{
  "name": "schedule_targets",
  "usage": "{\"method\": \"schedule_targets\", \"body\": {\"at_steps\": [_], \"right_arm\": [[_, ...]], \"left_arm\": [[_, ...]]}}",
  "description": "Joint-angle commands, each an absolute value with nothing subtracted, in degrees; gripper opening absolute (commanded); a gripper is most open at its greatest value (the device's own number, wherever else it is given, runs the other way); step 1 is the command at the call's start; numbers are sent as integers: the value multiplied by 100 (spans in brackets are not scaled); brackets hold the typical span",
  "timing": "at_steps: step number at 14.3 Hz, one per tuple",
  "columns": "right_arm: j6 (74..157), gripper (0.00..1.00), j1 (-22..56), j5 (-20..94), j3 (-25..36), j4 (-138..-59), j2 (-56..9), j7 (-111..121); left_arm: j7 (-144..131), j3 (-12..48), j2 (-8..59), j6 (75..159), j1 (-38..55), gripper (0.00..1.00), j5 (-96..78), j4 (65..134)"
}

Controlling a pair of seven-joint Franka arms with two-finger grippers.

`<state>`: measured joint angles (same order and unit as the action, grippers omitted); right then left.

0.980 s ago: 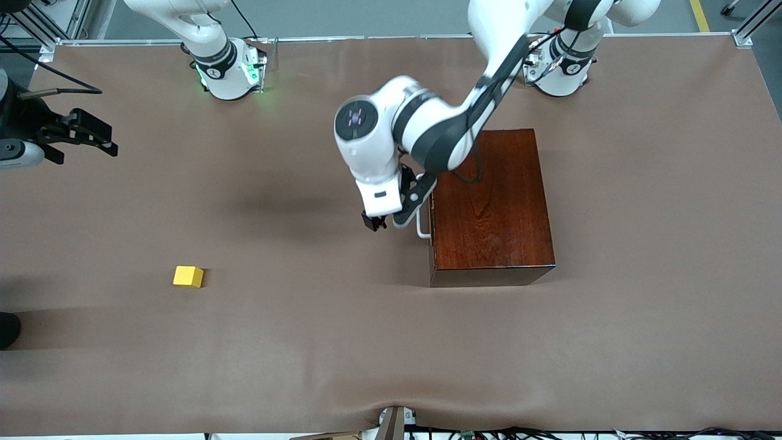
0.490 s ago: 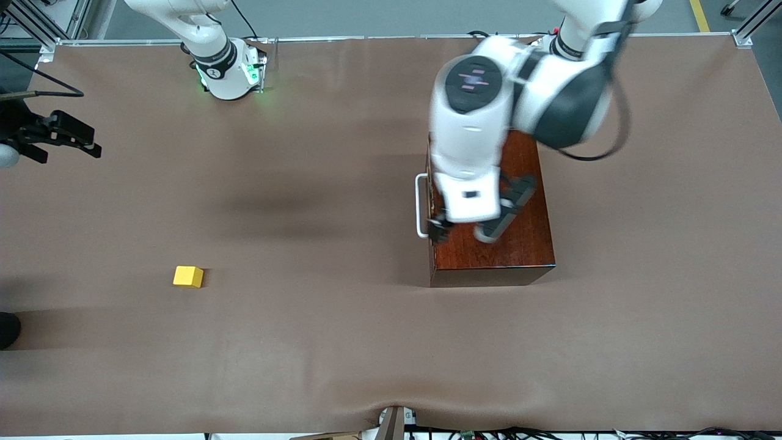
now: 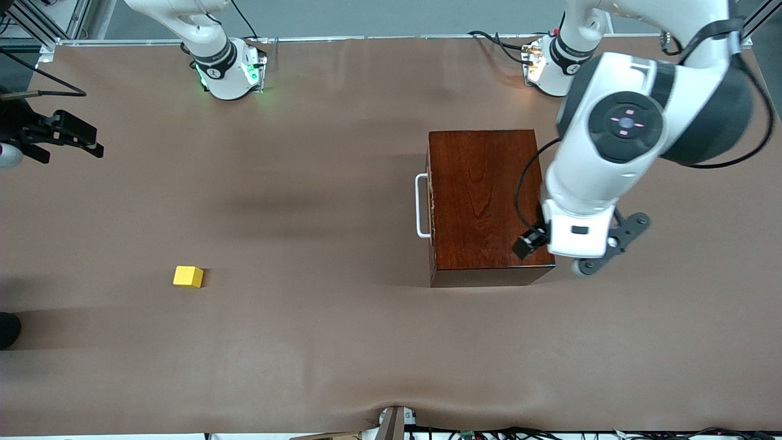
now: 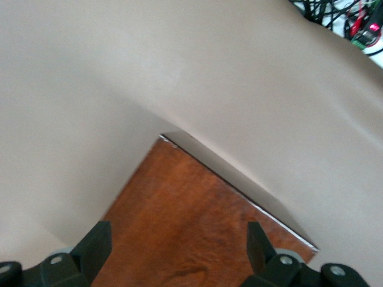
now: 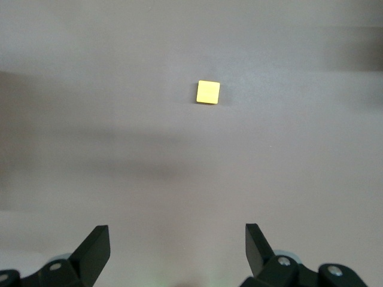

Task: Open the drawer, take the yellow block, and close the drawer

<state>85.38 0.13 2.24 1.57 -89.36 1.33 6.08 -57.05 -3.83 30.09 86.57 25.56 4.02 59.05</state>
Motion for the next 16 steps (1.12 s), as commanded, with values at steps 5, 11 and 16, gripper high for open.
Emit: {"method": "schedule_targets", "body": {"at_steps": [5,11,16], "right_arm": [[8464,100,-26,167,105,-8877,158,598],[8464,100,-26,176,105,-8877,158,606],[8455,100,-35,176,105,-8877,158,606]], "left_arm": [[-4187,-299,2075,8218,1864,100,325,6425],[-2798,-290,1399,7971,1101,100,-59,6950],[-1873,-290,-428,8991,765,100,-193,9446]]}}
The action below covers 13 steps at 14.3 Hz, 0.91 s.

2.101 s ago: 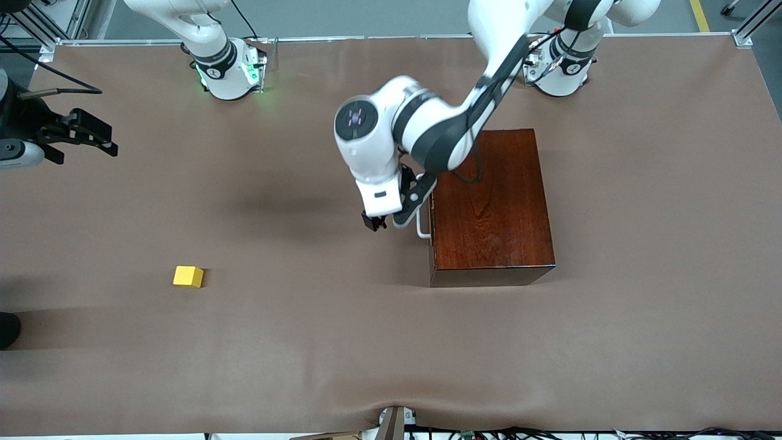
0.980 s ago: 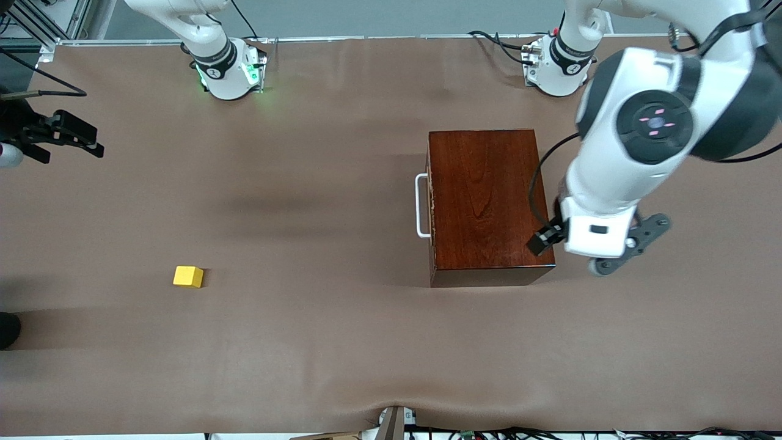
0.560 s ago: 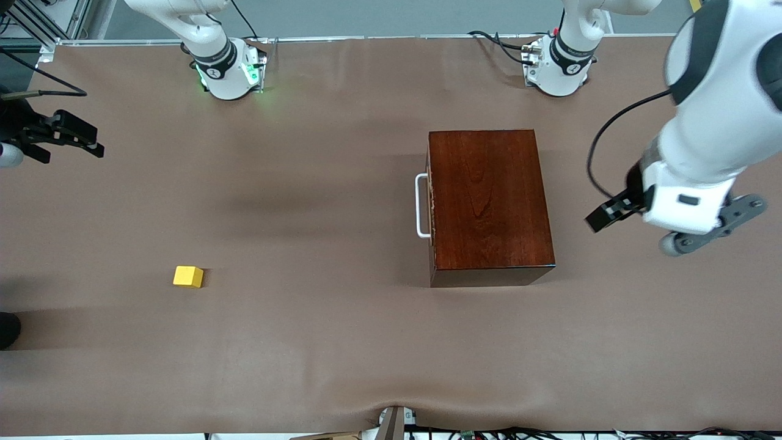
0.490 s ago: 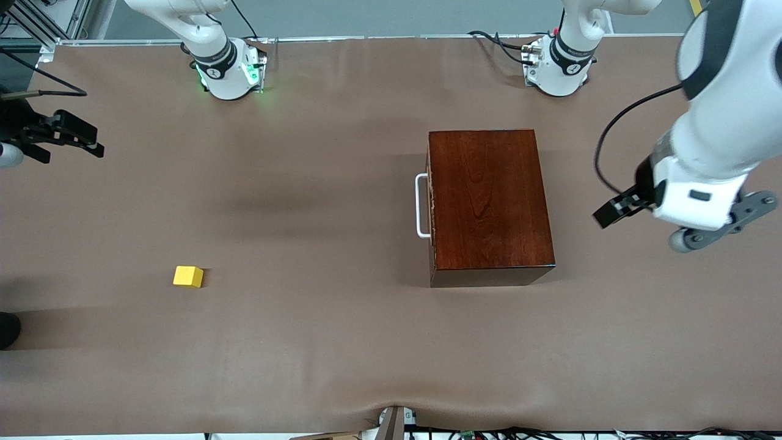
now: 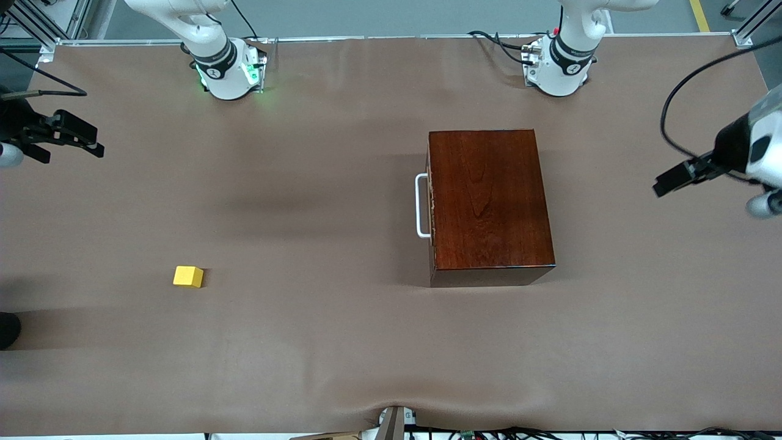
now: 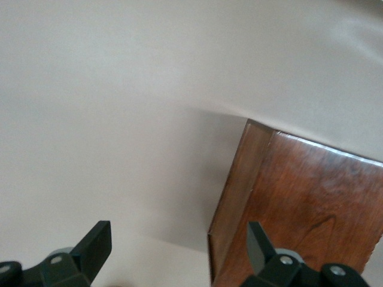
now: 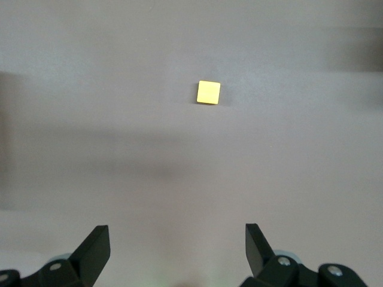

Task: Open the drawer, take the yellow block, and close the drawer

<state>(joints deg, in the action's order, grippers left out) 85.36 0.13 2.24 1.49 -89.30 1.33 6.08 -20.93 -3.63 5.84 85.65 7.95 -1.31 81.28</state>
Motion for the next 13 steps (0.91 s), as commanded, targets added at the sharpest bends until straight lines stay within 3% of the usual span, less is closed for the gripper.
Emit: {"method": "schedule_targets", "body": {"at_steps": [1,4,13], "right_arm": [[8455,100,-35,176,105,-8877,158,624],[8455,100,-35,176,114,-8877,158,642],[8464,100,-26,176,105,-8859,158,598]], "left_arm": [[-1855,-290,-579,8983,765,100,-167,9605],[-1785,25,-905,8921,669,100,-150,9800],[-1670,202,-949,8667,545,100,97,9563]]}}
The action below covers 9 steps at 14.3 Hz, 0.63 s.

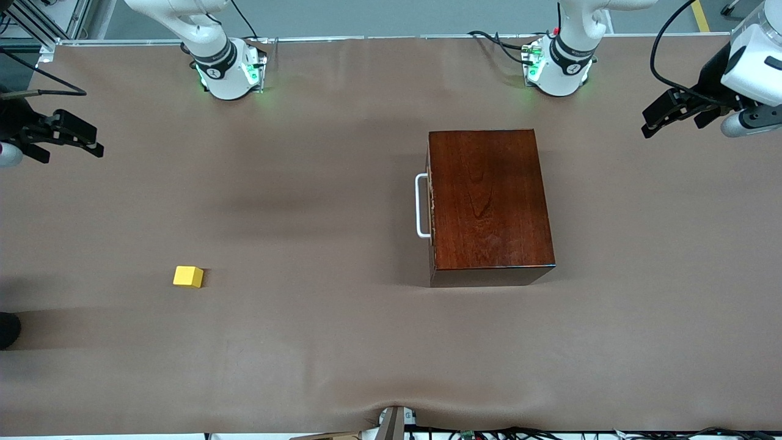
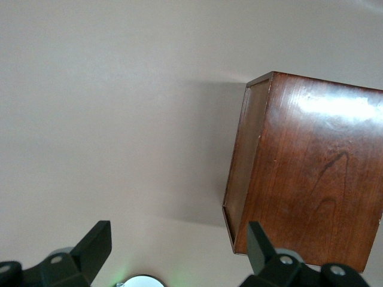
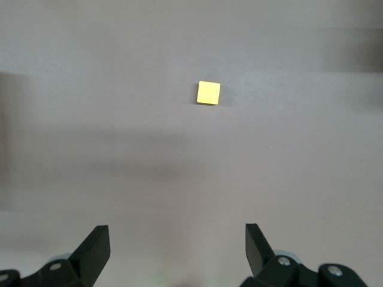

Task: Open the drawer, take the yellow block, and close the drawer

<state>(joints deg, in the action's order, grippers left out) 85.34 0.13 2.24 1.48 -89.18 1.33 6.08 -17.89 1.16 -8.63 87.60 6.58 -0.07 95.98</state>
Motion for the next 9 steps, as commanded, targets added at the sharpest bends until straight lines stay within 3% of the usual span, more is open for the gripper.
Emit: {"method": "schedule_targets", "body": {"at_steps": [1,9], "right_arm": [[8455,100,-26,184,105,-8868,158,589],[8385,100,-44,185,114,-8851,158,615]], "left_arm": [[-1670,193,-949,8649,536,100,88,9528],[-1390,158,-941,8429,536,100,105,9475]]}}
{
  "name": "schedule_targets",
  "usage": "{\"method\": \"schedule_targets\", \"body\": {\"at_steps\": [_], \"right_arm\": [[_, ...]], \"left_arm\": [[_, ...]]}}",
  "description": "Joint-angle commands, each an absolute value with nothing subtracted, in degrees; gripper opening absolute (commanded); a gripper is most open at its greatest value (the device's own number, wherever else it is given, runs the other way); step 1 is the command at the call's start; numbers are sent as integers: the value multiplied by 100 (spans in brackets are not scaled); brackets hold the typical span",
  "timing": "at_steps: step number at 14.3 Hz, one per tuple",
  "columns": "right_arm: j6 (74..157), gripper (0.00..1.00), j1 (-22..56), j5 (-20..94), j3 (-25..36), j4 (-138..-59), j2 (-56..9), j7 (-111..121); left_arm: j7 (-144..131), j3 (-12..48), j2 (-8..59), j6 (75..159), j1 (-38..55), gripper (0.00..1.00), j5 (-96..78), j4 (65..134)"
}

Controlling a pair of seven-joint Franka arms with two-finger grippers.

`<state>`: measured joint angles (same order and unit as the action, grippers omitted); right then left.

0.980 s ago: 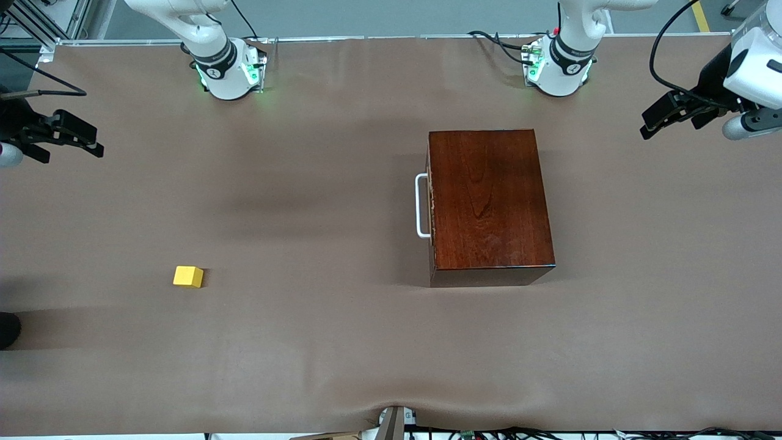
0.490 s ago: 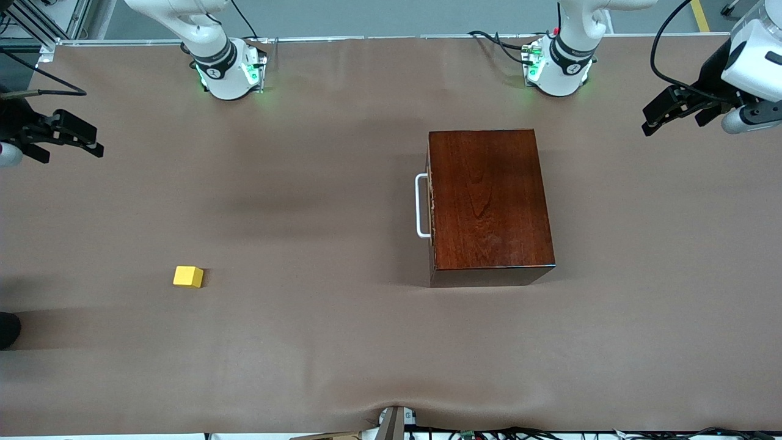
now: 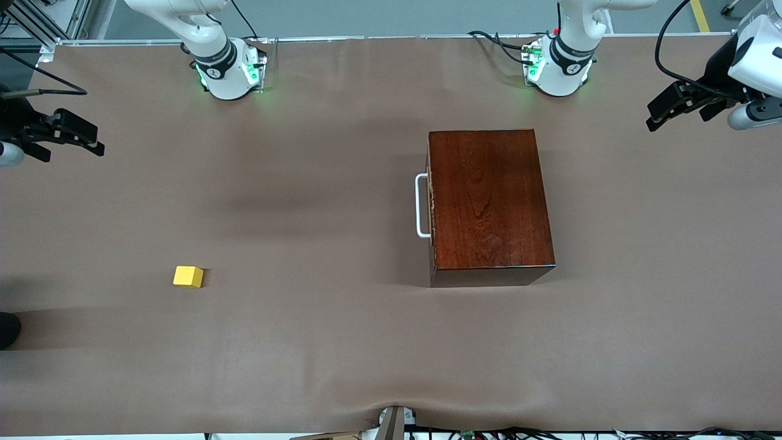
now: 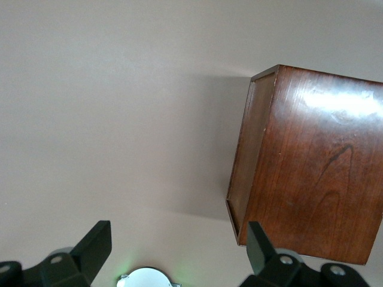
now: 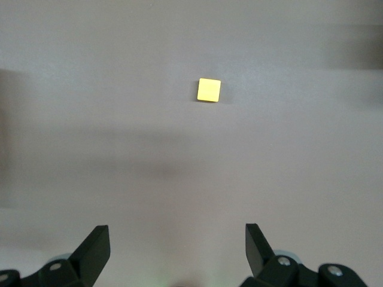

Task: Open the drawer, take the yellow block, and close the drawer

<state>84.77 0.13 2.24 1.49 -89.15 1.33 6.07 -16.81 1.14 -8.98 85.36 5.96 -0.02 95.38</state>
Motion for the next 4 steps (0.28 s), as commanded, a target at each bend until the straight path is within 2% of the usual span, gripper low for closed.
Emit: {"method": "schedule_targets", "body": {"at_steps": [1,4], "right_arm": [[8385,100,-35,185,106,-8851,158,607],[8393,100,-18,185,97,-8851,158,598]], "left_arm": [[-1284,150,-940,8429,536,100,132,9475],[-1257,141,-949,8341,536,100,229,9483]]}}
